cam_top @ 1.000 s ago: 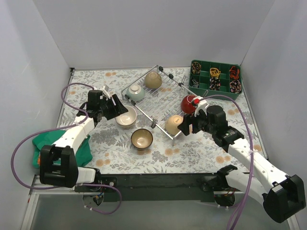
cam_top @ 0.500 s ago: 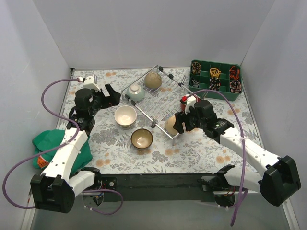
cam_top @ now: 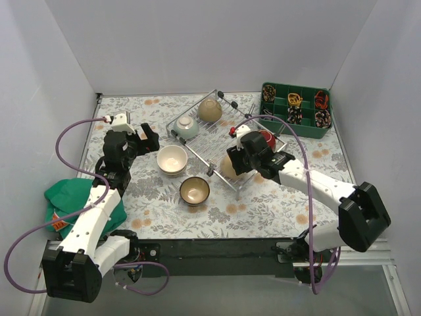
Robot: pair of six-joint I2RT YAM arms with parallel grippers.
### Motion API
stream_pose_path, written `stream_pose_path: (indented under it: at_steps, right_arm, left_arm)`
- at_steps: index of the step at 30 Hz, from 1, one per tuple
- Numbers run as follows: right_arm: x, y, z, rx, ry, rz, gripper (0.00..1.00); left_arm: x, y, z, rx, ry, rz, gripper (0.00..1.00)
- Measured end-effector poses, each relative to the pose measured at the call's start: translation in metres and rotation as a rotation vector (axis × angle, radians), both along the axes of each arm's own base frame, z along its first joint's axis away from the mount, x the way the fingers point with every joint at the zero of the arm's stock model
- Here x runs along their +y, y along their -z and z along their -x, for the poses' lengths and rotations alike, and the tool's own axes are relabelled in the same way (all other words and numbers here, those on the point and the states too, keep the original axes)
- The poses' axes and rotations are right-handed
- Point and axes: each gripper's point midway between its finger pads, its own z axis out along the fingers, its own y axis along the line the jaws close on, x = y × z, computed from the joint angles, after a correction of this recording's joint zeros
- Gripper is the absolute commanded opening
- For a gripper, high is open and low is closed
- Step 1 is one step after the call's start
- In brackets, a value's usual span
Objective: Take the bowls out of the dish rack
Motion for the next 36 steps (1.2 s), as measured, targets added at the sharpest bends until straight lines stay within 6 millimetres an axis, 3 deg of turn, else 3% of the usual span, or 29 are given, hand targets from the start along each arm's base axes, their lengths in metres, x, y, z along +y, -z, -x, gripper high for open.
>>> stream_pose_path:
  at_steps: [15, 20, 25, 36]
  right_arm:
    - [-0.003, 0.006, -0.104, -0.148, 0.131, 0.172, 0.63]
    - [-0.004, -0.011, -0.131, -0.212, 0.119, 0.197, 0.76]
    - [0.009, -0.026, -0.136, -0.266, 0.004, 0.205, 0.84]
    - [0.030, -0.010, -0.131, -0.293, -0.186, 0.335, 0.91]
  left_arm:
    - [0.002, -0.007, 0.000, -0.029, -0.021, -0.034, 0.98]
    - [0.002, -0.004, 0.002, -0.031, -0.024, -0.040, 0.98]
    - [0.002, -0.005, 0.003, -0.033, -0.026, -0.043, 0.98]
    - [0.000, -0.006, 0.002, -0.039, -0.022, -0.043, 0.98]
